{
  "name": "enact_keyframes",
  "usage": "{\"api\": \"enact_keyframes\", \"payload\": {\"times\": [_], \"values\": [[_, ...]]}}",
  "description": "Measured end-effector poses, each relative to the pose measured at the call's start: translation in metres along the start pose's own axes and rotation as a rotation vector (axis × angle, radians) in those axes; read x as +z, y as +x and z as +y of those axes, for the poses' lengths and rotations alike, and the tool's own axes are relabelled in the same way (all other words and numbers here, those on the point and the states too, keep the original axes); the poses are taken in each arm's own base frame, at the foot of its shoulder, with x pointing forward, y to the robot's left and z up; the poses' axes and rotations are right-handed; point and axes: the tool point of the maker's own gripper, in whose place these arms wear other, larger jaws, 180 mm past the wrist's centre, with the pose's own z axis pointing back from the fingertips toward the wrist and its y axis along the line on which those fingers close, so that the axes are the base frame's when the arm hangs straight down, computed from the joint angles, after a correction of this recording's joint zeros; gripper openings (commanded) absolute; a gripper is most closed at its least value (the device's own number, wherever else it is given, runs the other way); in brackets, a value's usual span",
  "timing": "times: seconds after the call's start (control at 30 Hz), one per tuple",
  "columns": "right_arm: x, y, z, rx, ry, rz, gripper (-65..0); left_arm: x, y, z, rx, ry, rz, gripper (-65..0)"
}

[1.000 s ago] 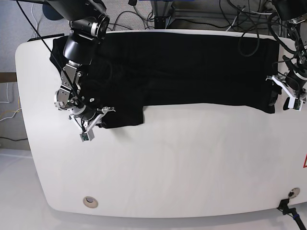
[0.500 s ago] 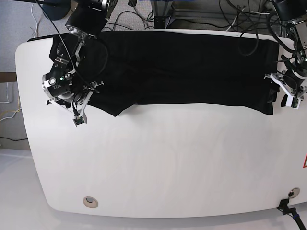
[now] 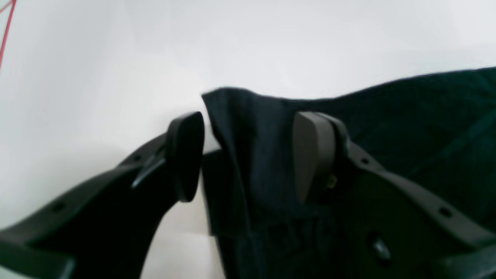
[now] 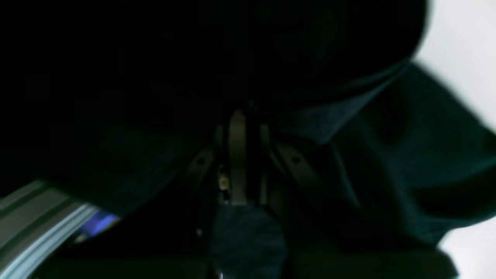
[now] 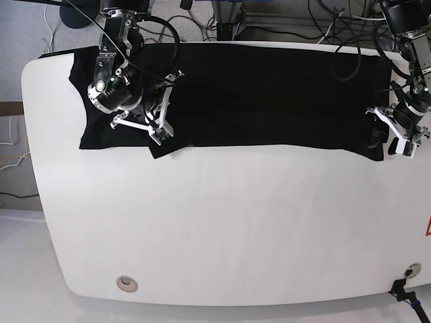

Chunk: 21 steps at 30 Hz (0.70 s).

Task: Fold the T-shirt properly
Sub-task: 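Regrasp the folded edge with the right gripper and pull it toward the collar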

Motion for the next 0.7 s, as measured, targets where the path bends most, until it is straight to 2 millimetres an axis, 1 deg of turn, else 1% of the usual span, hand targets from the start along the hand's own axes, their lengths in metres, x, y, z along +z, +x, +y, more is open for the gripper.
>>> {"api": "enact_keyframes", "payload": {"times": [0.07,0.1,0.2,0.33,0.5,0.53,0.63,0.7], "values": [[0.002,-0.006,0.005,0.005,0.044,-0.009,-65.0,-0.003,-0.011,0.001,0.022,-0.001,0.030,-30.5],[0.002,-0.008,0.006,0.007,0.061,-0.013,-65.0,-0.004,-0.012,0.003,0.025,0.003,0.034,-30.5],[0.008,-0.013,0.019,0.013,0.165,-0.055,-65.0,-0.006,-0.007,0.005,0.030,0.006,0.017,-30.5],[0.018,-0.021,0.024,0.024,0.250,-0.078,-65.0,-0.005,-0.008,0.004,0.033,0.004,0.021,-30.5],[0.028,-0.046,0.033,0.044,0.338,-0.038,-65.0,-0.006,-0.006,0.005,0.032,0.004,0.015,-30.5],[0.028,-0.052,0.037,0.080,0.359,-0.010,-65.0,-0.006,-0.006,0.005,0.033,0.004,0.015,-30.5],[0.031,-0.061,0.069,0.158,0.488,0.022,-65.0,-0.006,-0.006,0.005,0.032,0.005,0.014,-30.5],[0.033,-0.074,0.080,0.199,0.534,0.064,-65.0,-0.005,-0.007,0.005,0.032,0.005,0.018,-30.5]]}}
